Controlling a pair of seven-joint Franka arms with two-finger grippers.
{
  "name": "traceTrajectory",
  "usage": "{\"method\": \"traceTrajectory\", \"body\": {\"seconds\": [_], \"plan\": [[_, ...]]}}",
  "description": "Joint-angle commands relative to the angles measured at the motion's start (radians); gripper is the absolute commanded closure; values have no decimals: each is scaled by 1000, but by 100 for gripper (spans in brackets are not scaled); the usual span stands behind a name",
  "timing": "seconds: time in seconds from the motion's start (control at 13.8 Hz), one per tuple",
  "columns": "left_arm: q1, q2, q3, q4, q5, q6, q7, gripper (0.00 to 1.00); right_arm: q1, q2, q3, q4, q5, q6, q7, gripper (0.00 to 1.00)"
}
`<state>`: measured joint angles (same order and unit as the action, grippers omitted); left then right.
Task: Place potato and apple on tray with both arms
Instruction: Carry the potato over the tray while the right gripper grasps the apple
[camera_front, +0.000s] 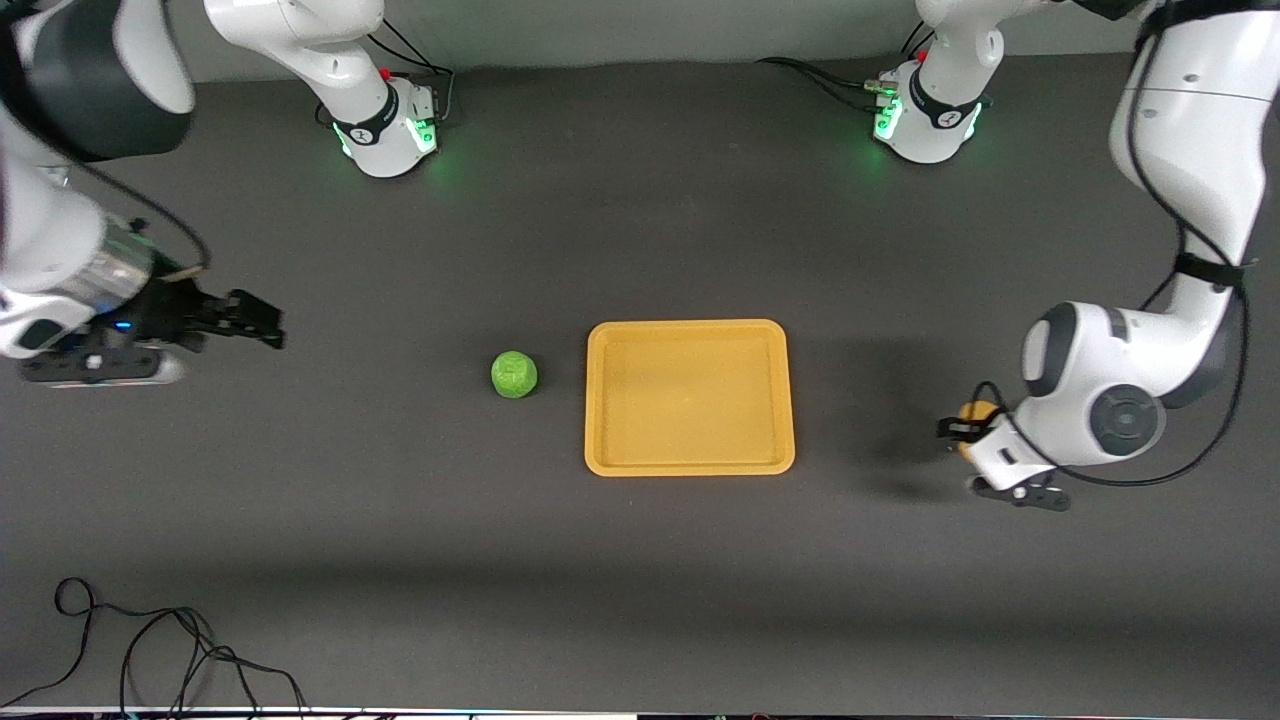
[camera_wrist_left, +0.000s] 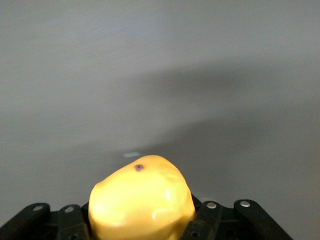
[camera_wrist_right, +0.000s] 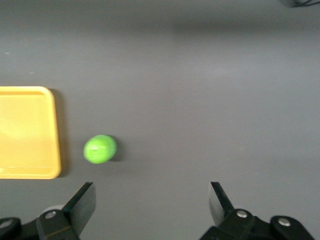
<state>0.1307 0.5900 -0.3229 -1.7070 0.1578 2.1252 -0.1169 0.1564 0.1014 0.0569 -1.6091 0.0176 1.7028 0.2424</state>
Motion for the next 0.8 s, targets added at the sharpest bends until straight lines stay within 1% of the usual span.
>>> {"method": "traceTrajectory", "body": {"seconds": [0.0,0.07,0.22,0.36,0.58,0.65,0.72], "plan": [[-103,-2,-24,21,-89,25,-136,72,167,35,-6,14,-2,35,211,0],[-159,-2,-24,17,-102,54,-194,71,208,41,-6,5,-2,47,259,0],[-251,2,-22,18,-101,62,-305,71,286,40,-6,-46,-2,63,346,0],[-299,27,-22,10,-98,111,-354,65,336,12,-11,-144,-2,125,371,0],[-355,63,-15,10,-63,147,-406,60,331,-34,-19,-306,-5,250,361,0],[-355,70,-15,12,-51,148,-415,51,331,-35,-28,-352,-5,303,357,0],[-356,71,-15,10,-38,147,-418,25,331,-34,-31,-398,-7,363,357,0]]}}
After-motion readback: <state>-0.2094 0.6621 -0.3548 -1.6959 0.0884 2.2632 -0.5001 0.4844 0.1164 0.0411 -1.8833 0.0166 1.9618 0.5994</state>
